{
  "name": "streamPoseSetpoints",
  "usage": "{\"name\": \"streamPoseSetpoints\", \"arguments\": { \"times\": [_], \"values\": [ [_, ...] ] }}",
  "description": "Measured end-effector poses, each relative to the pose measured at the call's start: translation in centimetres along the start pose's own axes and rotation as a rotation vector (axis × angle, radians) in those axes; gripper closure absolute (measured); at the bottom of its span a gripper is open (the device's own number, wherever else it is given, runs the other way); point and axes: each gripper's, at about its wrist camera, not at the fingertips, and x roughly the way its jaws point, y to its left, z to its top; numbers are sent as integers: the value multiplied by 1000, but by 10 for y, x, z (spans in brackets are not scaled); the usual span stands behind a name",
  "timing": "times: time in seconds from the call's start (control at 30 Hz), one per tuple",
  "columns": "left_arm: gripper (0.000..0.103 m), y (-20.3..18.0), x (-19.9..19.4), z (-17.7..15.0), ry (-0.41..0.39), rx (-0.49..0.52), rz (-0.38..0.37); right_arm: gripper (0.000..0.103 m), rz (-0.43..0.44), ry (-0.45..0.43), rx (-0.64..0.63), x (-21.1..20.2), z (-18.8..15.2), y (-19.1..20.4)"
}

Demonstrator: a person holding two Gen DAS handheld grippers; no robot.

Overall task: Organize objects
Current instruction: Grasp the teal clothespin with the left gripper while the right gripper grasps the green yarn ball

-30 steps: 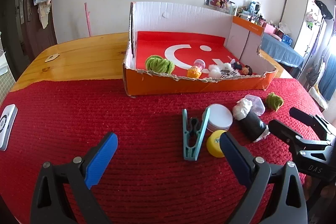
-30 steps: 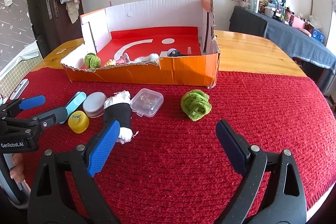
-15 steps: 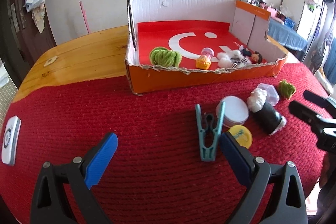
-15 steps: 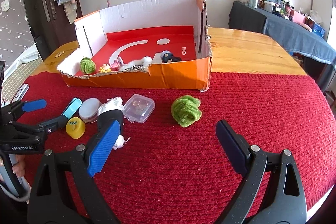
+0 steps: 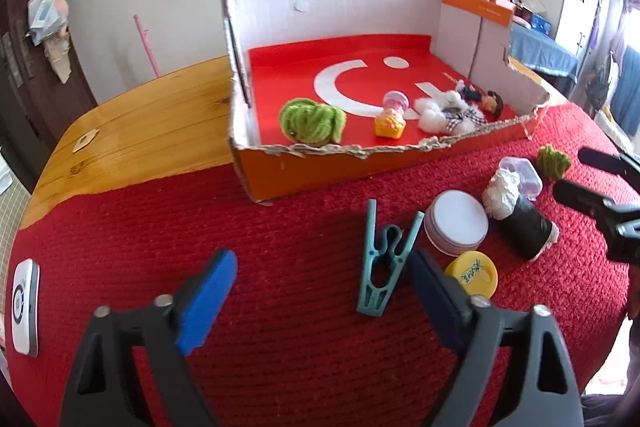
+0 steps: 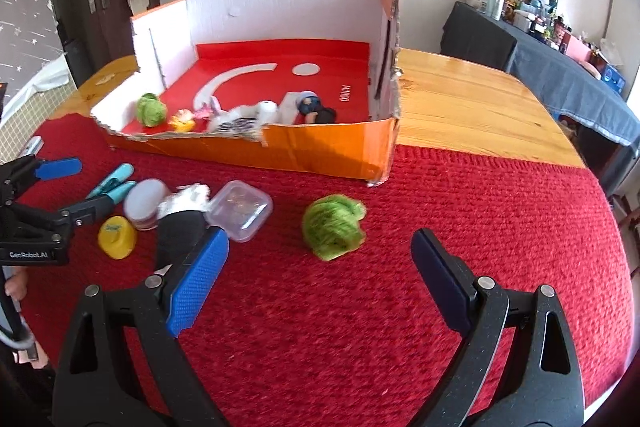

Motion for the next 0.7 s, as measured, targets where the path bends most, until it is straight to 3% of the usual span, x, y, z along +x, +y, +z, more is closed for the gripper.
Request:
{"name": "streamPoseSetpoints", "arguments": {
  "times": [0.23, 0.43, 0.5, 0.57, 0.7],
  "values": [
    [32, -5, 3, 3, -2, 30, -58, 11, 15, 38, 4, 12, 5, -15],
    [55, -11, 2, 3, -13, 68, -125, 43, 81, 73, 4, 22, 6, -19],
    [70, -13, 1, 3, -18, 76, -154, 50, 87, 61, -13, 21, 6, -17],
    [77, -14, 0, 3, -22, 79, -164, 73, 140, 59, -17, 21, 5, -15],
    [77, -16, -1, 2, -29, 69, -150, 76, 152, 38, -4, 17, 4, -15]
  ]
}}
